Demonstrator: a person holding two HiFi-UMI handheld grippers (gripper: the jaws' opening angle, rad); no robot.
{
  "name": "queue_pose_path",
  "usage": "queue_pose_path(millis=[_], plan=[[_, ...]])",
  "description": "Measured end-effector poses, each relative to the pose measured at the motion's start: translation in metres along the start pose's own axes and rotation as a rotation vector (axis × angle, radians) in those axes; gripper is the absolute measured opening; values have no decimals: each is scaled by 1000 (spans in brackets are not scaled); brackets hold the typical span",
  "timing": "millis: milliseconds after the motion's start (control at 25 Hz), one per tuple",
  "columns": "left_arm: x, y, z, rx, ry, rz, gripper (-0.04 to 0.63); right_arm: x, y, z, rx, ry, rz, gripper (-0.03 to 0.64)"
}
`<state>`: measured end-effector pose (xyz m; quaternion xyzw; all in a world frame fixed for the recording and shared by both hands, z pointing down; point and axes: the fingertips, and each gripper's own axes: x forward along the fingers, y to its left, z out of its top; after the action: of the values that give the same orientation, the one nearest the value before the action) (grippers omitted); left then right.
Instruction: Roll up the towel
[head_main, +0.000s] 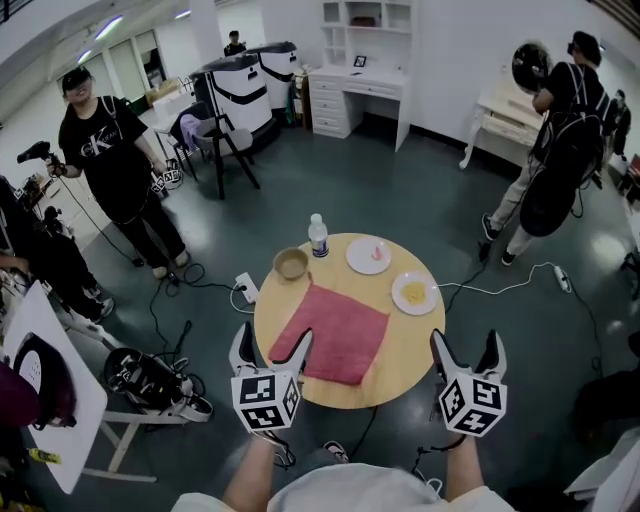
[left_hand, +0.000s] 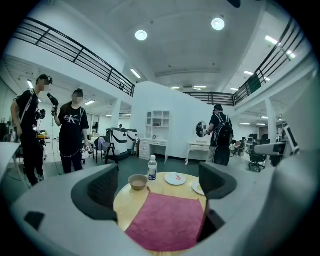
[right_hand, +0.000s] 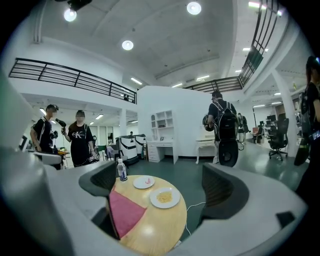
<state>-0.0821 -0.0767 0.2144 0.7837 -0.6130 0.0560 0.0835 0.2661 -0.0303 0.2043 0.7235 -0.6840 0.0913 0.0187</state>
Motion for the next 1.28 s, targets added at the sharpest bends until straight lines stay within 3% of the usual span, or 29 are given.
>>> queue_pose_path(millis=[480,1000,1280], plan=[[40,17,-13,-70,44,33,515,53,11,8,-56,52,40,537],[34,15,-38,-157,68,207,515,116,32,8,-122,119,300,506],[33,-1,-71,-149,139,202,509,140,45,-18,-228,199,483,444]])
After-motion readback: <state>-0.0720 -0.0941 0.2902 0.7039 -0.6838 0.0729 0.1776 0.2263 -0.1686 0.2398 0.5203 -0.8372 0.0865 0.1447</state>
